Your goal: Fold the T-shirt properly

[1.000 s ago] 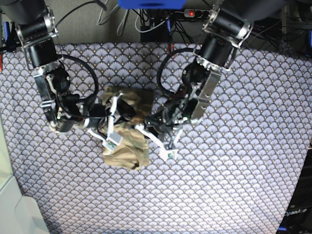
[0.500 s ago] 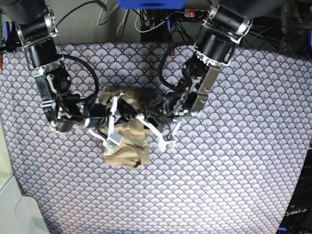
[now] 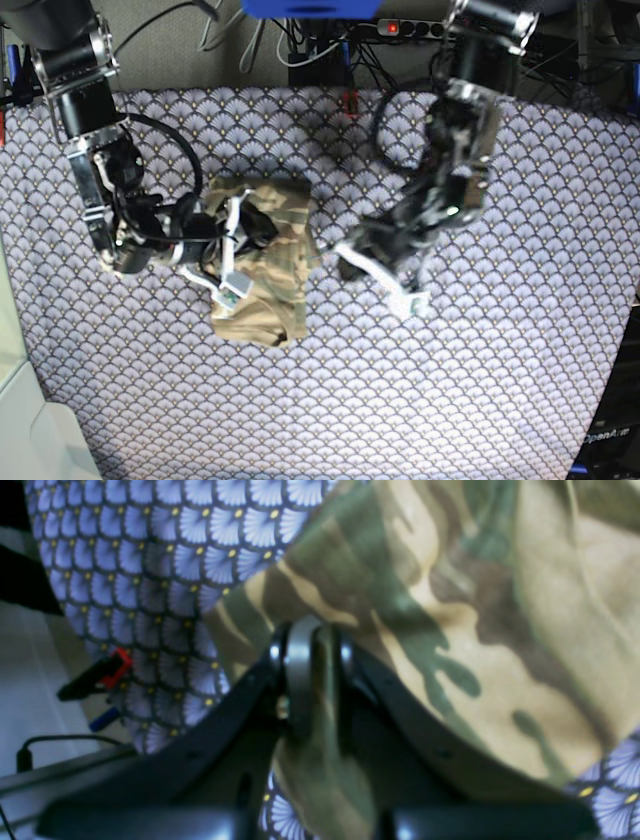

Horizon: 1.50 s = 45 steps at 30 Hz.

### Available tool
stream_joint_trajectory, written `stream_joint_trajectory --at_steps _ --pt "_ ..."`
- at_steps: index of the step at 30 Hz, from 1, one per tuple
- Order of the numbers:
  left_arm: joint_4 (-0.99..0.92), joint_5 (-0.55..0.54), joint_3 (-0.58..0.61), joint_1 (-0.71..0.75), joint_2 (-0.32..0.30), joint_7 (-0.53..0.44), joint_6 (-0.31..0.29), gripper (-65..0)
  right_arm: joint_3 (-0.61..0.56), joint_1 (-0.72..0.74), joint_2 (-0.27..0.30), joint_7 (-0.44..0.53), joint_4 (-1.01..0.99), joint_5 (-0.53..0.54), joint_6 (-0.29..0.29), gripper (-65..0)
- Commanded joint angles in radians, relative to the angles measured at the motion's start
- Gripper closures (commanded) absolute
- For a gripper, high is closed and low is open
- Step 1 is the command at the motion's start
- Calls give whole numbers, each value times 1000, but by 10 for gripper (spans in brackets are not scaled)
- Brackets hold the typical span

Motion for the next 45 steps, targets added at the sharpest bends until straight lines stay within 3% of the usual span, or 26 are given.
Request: stream_joint_trajectory --at_steps 1,6,12,15,22,31,36,40,45 --pt "49 -11 -32 -10 -7 5 -10 -6 8 20 17 20 44 25 7 -58" --pt "146 -6 -209 124 -76 77 -10 -6 10 -3 20 -4 87 25 7 -58" --pt "285 -11 -302 311 -168 77 -15 -6 2 -52 22 117 -57 23 7 -58" --pt "328 -11 -335 378 -183 76 -17 -6 2 -40 28 135 -114 23 7 -58" --pt "351 -11 -361 449 -208 76 -20 -6 28 -55 83 -3 164 28 7 -56" --pt "462 -6 -353 602 -268 77 -29 -6 344 -270 112 -176 469 25 7 -56" --pt "502 -3 -353 716 -288 77 -132 -6 510 -471 154 -193 566 25 7 -56" --pt "502 -1 -359 808 -288 77 -141 -6 585 -595 204 -182 563 25 7 -56" --pt "494 63 -353 903 -294 76 -141 -6 716 -770 207 -142 563 23 7 -55"
